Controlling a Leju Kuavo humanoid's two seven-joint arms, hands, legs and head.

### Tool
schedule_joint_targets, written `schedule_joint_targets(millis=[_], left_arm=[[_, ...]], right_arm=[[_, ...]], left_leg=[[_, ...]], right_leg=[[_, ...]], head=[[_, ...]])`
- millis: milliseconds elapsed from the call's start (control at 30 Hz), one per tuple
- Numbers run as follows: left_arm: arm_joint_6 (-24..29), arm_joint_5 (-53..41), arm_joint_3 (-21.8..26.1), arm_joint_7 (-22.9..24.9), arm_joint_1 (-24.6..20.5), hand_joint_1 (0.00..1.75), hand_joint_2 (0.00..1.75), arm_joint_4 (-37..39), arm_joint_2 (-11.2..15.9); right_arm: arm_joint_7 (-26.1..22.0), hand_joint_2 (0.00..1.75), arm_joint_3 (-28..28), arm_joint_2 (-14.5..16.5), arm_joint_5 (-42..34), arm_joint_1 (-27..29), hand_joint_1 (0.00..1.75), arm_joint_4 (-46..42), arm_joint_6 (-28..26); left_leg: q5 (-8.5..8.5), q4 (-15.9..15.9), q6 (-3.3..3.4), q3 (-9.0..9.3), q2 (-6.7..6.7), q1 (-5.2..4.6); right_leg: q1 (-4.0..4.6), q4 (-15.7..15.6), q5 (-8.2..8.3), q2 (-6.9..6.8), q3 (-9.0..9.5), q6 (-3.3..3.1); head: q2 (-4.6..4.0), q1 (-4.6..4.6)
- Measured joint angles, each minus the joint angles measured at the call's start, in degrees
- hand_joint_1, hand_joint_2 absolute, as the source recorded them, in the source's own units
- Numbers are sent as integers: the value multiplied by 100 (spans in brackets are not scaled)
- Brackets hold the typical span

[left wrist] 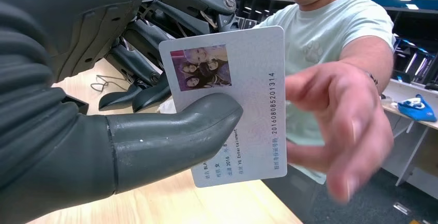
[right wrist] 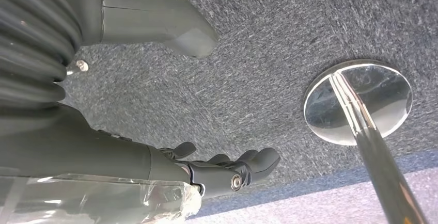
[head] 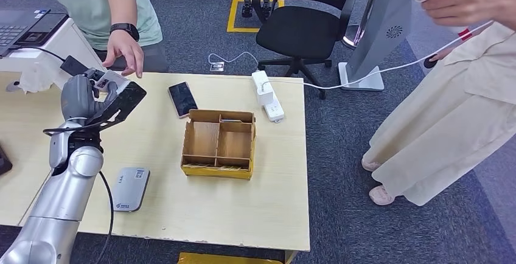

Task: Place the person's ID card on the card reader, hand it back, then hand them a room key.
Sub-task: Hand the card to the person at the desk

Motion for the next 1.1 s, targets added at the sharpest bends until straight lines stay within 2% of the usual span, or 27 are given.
schedule_joint_targets(millis=[367, 600, 633, 667, 733, 767, 800, 1100], left_arm=[[243, -163, -111, -28, -429, 175, 175, 627, -299], [756, -361, -117, -100, -740, 175, 175, 1141, -527], [833, -378, -117, -122, -754, 167, 175, 1181, -553], [917, -389, -117, -153, -761, 140, 175, 1212, -582], [1085, -395, -117, -240, -760, 53, 175, 1239, -628], [1166, -390, -117, -291, -757, 17, 175, 1244, -650], [1239, -384, -117, -342, -753, 0, 175, 1244, -670], [1564, -300, -116, -633, -744, 0, 175, 1237, -787]], right_arm=[[9, 175, 44, 0, 130, -10, 0, 38, -1], [-58, 175, 49, 0, 127, -20, 0, 88, 0], [-62, 175, 49, 0, 128, -20, 0, 94, 0], [-64, 175, 49, 0, 129, -20, 0, 99, 0], [-63, 175, 49, 0, 141, -20, 0, 103, 0], [-61, 175, 49, 0, 155, -20, 0, 104, -1], [-59, 175, 49, 0, 169, -20, 0, 105, -1], [-63, 175, 52, 0, 187, -22, 0, 146, 0]], left_leg=[[0, 0, 0, -2, 1, 0], [0, 0, 0, -3, 1, 0], [0, 0, 0, -3, 1, 0], [0, 1, 0, -3, 1, 0], [0, 1, 0, -3, 1, 0], [0, 1, 0, -4, 1, 0], [0, 0, 0, -4, 1, 0], [-1, 0, 0, -5, 1, 0]], right_leg=[[0, 0, -1, 0, -4, 0], [0, 0, 0, 3, -3, 0], [0, 0, 0, 3, -3, 0], [0, 0, 0, 3, -3, 0], [0, 0, 0, 3, -3, 0], [0, 0, 0, 3, -3, 0], [0, 0, 0, 3, -3, 0], [0, 0, -1, 2, -3, 1]], head=[[0, -1], [0, 0], [0, -1], [0, 0], [0, 0], [0, 0], [0, 0], [0, -1]])
